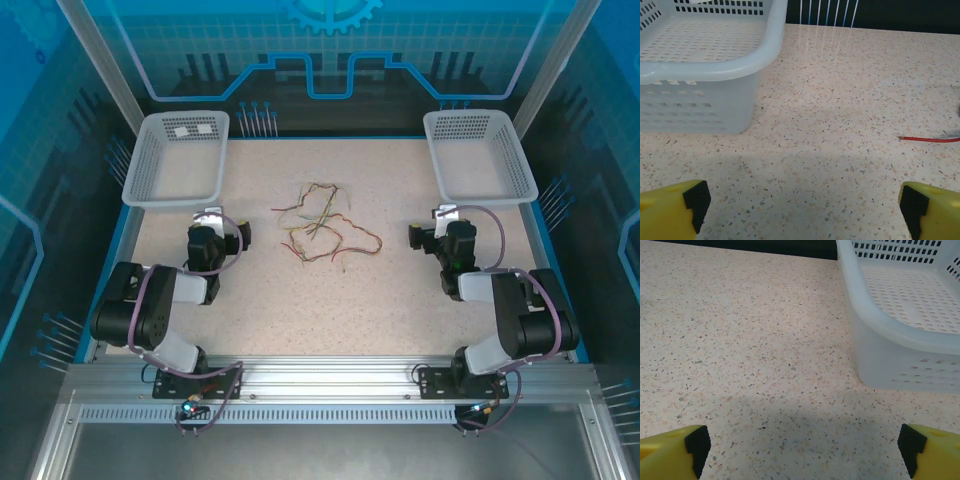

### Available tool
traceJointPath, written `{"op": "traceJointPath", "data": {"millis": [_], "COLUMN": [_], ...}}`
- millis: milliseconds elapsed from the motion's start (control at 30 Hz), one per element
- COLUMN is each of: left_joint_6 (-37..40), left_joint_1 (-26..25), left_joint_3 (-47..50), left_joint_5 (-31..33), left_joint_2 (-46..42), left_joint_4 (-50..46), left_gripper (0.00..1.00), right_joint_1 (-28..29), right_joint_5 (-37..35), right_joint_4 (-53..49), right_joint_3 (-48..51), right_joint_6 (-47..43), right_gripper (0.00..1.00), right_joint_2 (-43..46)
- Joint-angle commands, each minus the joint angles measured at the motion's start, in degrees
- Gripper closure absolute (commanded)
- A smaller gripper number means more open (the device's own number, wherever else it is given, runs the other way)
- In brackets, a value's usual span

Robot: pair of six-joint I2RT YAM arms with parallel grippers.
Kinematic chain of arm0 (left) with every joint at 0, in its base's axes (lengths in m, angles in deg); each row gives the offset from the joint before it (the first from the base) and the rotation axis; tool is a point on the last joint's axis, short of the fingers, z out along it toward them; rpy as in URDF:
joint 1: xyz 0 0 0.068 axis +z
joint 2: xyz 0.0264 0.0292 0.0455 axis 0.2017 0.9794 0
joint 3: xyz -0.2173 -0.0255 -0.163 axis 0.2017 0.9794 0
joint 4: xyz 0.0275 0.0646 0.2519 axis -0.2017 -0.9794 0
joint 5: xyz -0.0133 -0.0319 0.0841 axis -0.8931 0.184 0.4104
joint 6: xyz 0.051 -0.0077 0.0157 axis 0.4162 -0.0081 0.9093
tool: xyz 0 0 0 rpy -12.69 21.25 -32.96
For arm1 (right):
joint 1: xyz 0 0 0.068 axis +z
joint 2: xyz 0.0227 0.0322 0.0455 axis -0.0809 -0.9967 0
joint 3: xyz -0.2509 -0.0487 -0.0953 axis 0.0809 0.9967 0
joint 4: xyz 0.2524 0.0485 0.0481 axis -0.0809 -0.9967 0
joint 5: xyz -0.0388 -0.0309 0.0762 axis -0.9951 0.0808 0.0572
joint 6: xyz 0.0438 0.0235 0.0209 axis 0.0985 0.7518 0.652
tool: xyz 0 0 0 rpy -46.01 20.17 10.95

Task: Untangle the cables

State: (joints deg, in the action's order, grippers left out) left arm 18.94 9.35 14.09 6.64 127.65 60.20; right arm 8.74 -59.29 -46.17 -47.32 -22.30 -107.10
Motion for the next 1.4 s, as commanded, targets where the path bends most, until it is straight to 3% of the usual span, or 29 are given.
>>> {"op": "traceJointPath", "data": {"millis": [0, 467, 800, 867, 933, 967, 1000, 1033, 1067, 1133, 1233, 1300, 1367], "left_joint_6": [0.9, 0.8, 0.8, 1.5, 5.8, 6.3, 3.5, -2.1, -6.7, -10.1, -7.7, -7.4, -6.8], "left_joint_1": [0.4, 0.5, 0.7, 0.1, -4.2, -6.7, -9.1, -10.5, -11.0, -15.3, -24.7, -26.6, -27.7], "left_joint_3": [-0.9, -1.0, -0.4, 1.5, 1.9, 0.5, -2.3, -6.3, -9.8, -18.1, -29.2, -35.9, -39.1], "left_joint_5": [-1.3, -1.3, -1.3, -0.2, 3.6, 6.4, 9.0, 8.8, 5.5, -0.8, -2.9, -10.6, -15.9], "left_joint_2": [-0.6, -0.7, -0.7, -2.5, -12.3, -17.4, -23.1, -27.3, -29.6, -29.1, -21.6, -15.8, -11.4], "left_joint_4": [0.0, 0.0, 0.9, 3.8, -4.2, -10.4, -19.7, -29.1, -36.8, -47.1, -59.7, -67.5, -70.1], "left_gripper": [0.01, 0.01, 0.01, 0.01, 0.01, 0.01, 0.01, 0.08, 0.20, 0.31, 0.34, 0.46, 0.47], "right_joint_1": [0.3, 0.3, -0.9, 0.1, 1.6, 1.3, 0.1, -1.9, -3.0, -0.9, 8.2, 10.8, 10.8], "right_joint_5": [-0.2, -0.1, 5.7, -1.3, -5.5, -7.1, -9.0, -6.6, 1.6, 17.1, 17.1, 18.3, 21.4], "right_joint_4": [0.7, 0.7, -1.2, -1.2, -11.9, -19.0, -31.0, -42.3, -44.6, -40.4, -45.1, -49.8, -54.4], "right_joint_3": [-0.9, -0.8, -1.8, -0.5, -2.2, -4.5, -8.5, -12.1, -12.9, -12.8, -17.4, -21.4, -25.1], "right_joint_6": [0.7, 0.7, -0.2, 1.4, 2.6, 8.4, 20.7, 30.6, 32.9, 31.3, 32.1, 33.4, 37.3], "right_gripper": [0.00, 0.00, 0.00, 0.00, 0.00, 0.00, 0.00, 0.00, 0.03, 0.12, 0.15, 0.21, 0.27], "right_joint_2": [0.0, 0.0, 0.1, 3.6, 13.5, 18.1, 22.2, 24.6, 25.5, 25.1, 20.6, 16.0, 11.4]}}
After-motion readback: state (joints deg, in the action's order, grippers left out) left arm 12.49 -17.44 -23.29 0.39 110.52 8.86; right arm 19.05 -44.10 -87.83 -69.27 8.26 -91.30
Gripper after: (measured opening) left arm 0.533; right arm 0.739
